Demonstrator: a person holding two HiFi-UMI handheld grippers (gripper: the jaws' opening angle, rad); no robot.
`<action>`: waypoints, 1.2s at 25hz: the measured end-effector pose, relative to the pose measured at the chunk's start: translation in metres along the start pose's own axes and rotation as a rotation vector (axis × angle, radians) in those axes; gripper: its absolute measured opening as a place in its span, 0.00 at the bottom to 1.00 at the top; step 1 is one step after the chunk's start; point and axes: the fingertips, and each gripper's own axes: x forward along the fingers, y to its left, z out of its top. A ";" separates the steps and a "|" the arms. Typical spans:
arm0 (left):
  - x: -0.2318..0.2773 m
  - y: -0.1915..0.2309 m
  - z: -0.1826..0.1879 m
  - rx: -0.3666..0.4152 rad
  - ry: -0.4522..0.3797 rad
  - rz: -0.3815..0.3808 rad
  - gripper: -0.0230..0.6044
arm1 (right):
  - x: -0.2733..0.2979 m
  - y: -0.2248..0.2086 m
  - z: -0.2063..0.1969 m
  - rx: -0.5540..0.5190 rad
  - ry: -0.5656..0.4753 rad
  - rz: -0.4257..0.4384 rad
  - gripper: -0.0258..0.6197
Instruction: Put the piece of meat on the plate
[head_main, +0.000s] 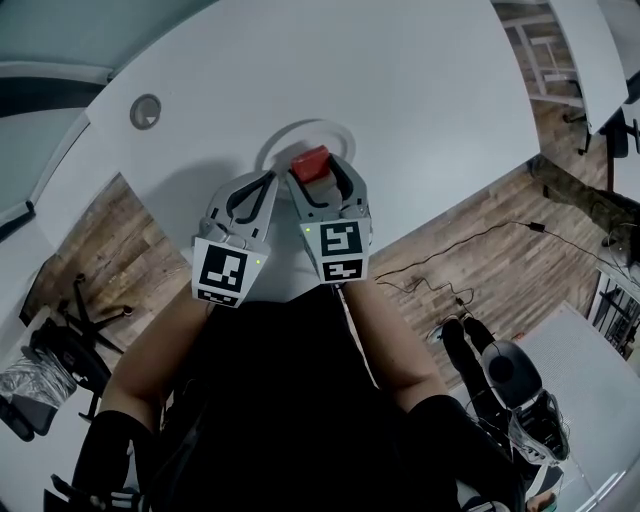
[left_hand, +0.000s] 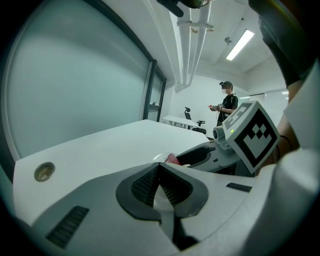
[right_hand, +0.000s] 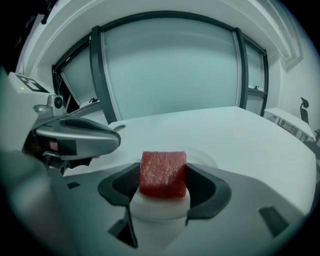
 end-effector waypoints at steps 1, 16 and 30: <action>0.001 0.001 0.001 0.000 -0.001 -0.001 0.02 | 0.002 -0.001 0.002 -0.010 0.007 -0.005 0.48; -0.017 -0.003 0.016 0.018 -0.045 -0.013 0.02 | 0.004 -0.004 0.001 -0.072 0.037 -0.060 0.48; -0.081 -0.041 0.027 0.172 -0.070 -0.171 0.02 | -0.083 0.024 0.045 -0.102 -0.157 -0.108 0.39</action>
